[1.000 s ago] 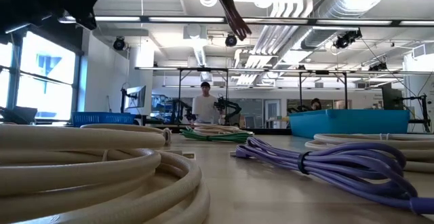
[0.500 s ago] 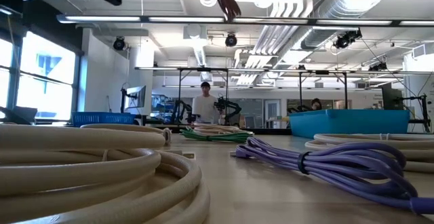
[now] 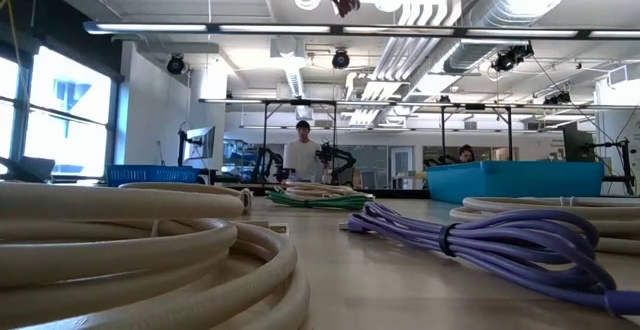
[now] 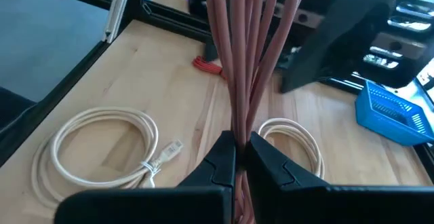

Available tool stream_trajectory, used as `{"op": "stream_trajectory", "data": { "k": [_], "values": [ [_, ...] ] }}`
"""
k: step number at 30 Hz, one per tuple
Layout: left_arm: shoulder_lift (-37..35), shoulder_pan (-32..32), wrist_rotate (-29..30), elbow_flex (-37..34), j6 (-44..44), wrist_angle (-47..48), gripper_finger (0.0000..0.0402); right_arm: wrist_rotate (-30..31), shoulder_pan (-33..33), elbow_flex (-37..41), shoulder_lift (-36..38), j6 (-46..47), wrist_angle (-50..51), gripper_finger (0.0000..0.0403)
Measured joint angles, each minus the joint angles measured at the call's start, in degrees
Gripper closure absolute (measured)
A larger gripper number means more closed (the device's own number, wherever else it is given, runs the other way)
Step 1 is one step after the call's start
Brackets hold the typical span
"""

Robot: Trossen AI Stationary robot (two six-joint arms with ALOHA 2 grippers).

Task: Pick & Place USB Port
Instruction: Put the pink USB cable into the left blue bin

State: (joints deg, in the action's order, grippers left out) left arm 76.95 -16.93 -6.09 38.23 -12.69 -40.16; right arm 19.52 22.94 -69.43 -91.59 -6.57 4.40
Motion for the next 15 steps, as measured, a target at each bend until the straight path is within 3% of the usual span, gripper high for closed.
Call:
{"op": "stream_trajectory", "data": {
  "k": [6, 15],
  "values": [
    [2.18, 0.0, -0.8, 2.93, -1.02, 0.03, 0.0202, -0.64, 0.04, -0.02, 0.0, -0.11, -0.01, 0.0395],
    [2.16, 0.04, 4.91, 3.14, -3.6, 0.13, 0.0202, -0.64, -0.02, -0.02, -0.02, -0.02, 0.11, 0.0395]
  ]
}}
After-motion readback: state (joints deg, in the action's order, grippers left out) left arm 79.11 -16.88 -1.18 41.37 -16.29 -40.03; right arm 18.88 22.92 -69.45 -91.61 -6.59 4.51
